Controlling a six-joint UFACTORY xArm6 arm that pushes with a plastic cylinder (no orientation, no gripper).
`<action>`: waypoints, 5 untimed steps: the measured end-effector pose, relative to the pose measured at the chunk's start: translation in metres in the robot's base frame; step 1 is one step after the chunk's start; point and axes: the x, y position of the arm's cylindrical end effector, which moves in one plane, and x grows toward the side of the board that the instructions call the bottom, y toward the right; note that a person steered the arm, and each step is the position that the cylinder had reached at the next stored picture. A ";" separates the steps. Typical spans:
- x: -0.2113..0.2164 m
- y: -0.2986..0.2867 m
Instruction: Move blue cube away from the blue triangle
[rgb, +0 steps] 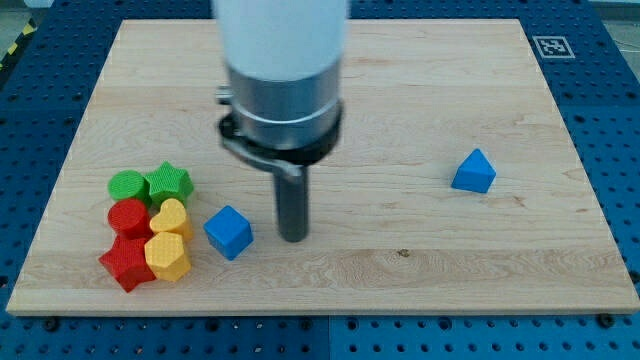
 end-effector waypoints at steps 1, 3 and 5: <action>0.000 -0.048; -0.032 -0.026; -0.115 0.104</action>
